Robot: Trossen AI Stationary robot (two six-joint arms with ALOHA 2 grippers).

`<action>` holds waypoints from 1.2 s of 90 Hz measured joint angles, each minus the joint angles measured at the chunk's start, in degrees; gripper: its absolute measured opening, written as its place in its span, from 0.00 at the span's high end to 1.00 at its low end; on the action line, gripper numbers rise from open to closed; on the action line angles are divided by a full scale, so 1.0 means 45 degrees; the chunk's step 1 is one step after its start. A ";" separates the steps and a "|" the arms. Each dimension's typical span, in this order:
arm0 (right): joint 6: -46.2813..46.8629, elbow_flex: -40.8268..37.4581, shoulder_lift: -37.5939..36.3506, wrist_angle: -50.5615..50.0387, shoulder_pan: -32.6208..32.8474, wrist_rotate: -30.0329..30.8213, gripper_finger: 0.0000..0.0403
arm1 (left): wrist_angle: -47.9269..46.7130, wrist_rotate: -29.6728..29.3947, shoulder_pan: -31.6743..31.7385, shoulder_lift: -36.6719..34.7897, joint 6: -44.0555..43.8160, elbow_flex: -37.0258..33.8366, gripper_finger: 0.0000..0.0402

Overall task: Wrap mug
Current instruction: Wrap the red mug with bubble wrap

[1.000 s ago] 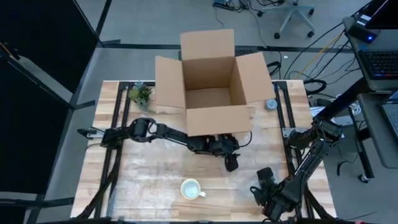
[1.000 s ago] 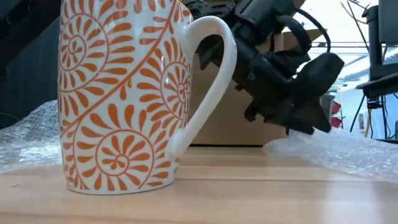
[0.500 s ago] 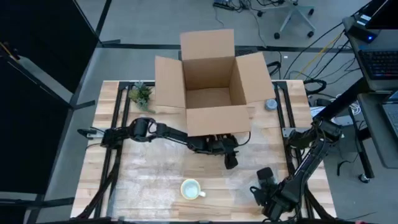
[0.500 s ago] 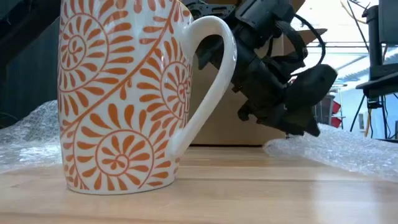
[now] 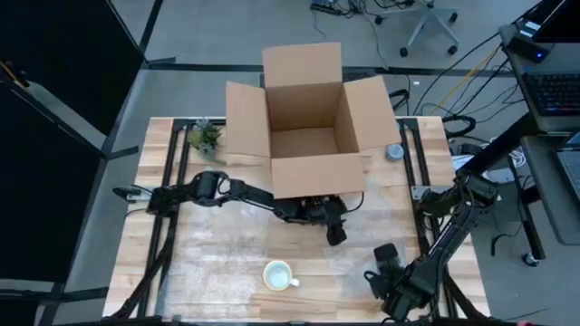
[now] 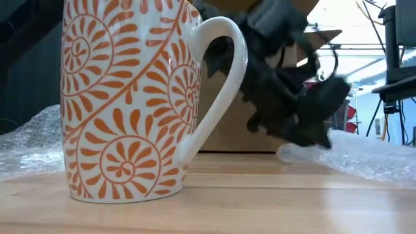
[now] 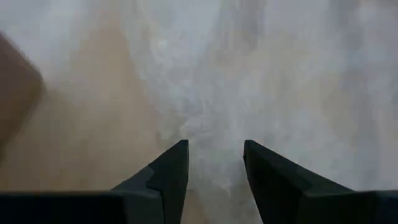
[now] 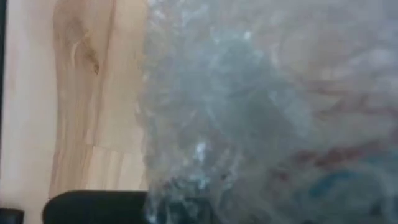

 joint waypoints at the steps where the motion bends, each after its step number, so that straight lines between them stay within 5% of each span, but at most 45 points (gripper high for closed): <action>1: -0.0003 -0.0004 0.0000 0.0017 0.0000 0.0003 0.95 | -0.0027 0.0009 0.0021 0.0009 -0.0015 0.0003 0.64; 19: -0.0176 -0.0173 0.0000 0.0518 -0.0111 0.0013 0.95 | -0.0057 0.0151 0.0081 0.0034 0.0015 0.0018 0.68; 40: -0.0527 -0.0175 0.0000 0.0716 -0.0429 -0.0026 0.95 | 0.0555 0.0567 -0.0094 0.0053 0.0780 0.0018 0.97; 108: -0.0008 -0.0178 0.0000 0.1428 -0.1112 -0.0027 0.87 | 0.2171 0.0287 -0.0867 -0.1234 0.2354 0.0042 1.00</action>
